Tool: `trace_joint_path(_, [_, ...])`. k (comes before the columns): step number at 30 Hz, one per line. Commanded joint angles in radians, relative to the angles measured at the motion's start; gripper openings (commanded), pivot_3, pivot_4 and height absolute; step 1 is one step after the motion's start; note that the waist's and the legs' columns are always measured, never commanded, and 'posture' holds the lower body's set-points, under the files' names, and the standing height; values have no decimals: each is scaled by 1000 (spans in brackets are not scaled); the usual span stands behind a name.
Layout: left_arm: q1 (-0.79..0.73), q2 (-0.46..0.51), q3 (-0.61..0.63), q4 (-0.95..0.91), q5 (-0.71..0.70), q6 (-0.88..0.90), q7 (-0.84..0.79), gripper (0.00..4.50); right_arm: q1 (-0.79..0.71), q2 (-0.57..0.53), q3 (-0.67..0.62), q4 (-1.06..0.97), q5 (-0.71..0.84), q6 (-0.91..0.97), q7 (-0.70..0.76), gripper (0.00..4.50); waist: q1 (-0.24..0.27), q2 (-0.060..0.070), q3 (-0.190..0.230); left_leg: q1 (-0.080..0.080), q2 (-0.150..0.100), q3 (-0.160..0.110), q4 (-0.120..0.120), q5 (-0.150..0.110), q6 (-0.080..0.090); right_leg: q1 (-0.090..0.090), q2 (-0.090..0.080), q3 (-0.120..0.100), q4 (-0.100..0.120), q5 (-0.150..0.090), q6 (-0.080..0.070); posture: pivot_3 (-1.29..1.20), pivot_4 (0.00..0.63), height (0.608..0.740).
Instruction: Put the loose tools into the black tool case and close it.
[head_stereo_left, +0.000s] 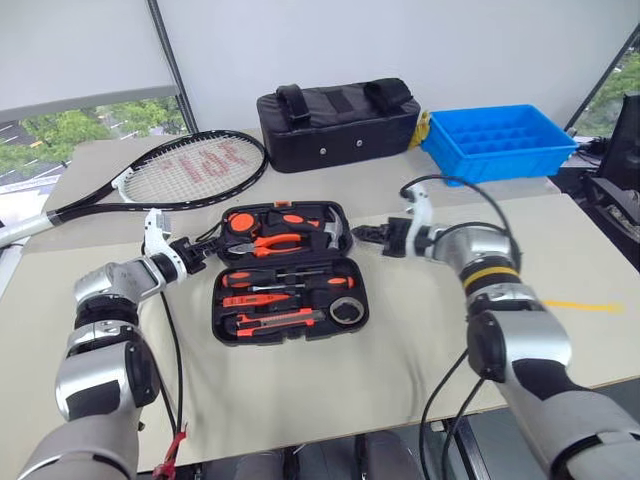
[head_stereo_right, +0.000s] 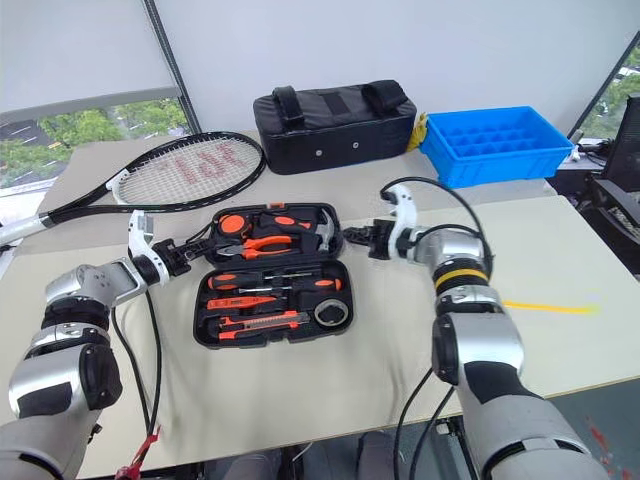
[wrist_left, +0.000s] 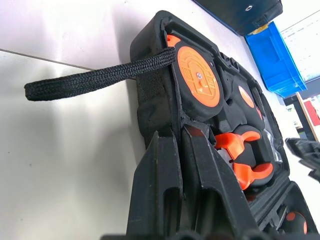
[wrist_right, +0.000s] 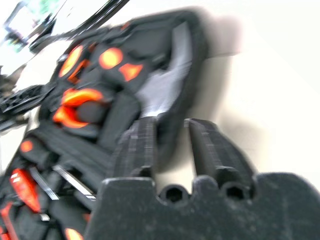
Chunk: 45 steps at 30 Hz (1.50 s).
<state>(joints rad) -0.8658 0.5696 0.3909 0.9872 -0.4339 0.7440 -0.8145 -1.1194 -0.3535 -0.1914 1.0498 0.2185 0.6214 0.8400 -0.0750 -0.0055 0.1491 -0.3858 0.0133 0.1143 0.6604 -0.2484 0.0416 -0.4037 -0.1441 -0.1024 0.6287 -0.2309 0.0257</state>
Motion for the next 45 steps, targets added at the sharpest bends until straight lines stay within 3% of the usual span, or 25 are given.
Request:
trace_joint_path(1, [28,2,-17,8,12,23,10,0,-31,6,-7,14,7,-43,-27,1880,-1,0,0,0,0,0,0,0,0,0,0,0,0,0,0,0,150,740])
trace_joint_path(14, [36,8,-12,-6,4,22,20,0,-98,100,-65,132,38,-85,-81,1880,1,0,0,1,0,1,0,0,0,0,0,2,1,0,0,0,150,740])
trace_joint_path(17, [45,7,-12,-14,1,23,22,0,-104,103,-68,150,36,-103,-90,1200,1,0,0,1,0,1,0,0,0,0,0,2,1,0,0,0,150,740])
trace_joint_path(20, [53,4,-12,-28,-4,29,25,0,-106,103,-66,162,31,-109,-86,156,0,0,0,1,0,2,0,0,0,0,0,3,1,0,0,0,150,740])
trace_joint_path(21, [56,2,-11,-32,-6,32,27,0,-107,103,-63,166,29,-106,-82,30,-1,0,0,1,0,2,0,0,0,0,0,3,1,0,0,0,150,740])
trace_joint_path(27, [66,0,-12,-47,-17,38,37,0,-106,99,-52,179,12,-139,-86,30,-1,0,0,1,0,2,0,0,0,0,0,3,1,0,0,0,150,740])
trace_joint_path(28, [68,0,-12,-49,-18,38,38,0,-106,99,-51,181,10,-137,-86,588,-1,0,0,1,0,2,0,0,0,0,0,3,1,0,0,0,150,740])
trace_joint_path(31, [73,0,-14,-54,-23,38,42,0,-105,102,-50,188,1,-135,-95,1470,-1,0,0,1,0,2,0,0,0,0,0,3,1,0,0,0,150,740])
trace_joint_path(45, [79,1,-11,-57,-28,34,47,0,-112,121,-49,199,-6,-140,-99,1470,-1,0,0,1,0,2,0,0,0,0,0,3,1,0,0,0,150,740])
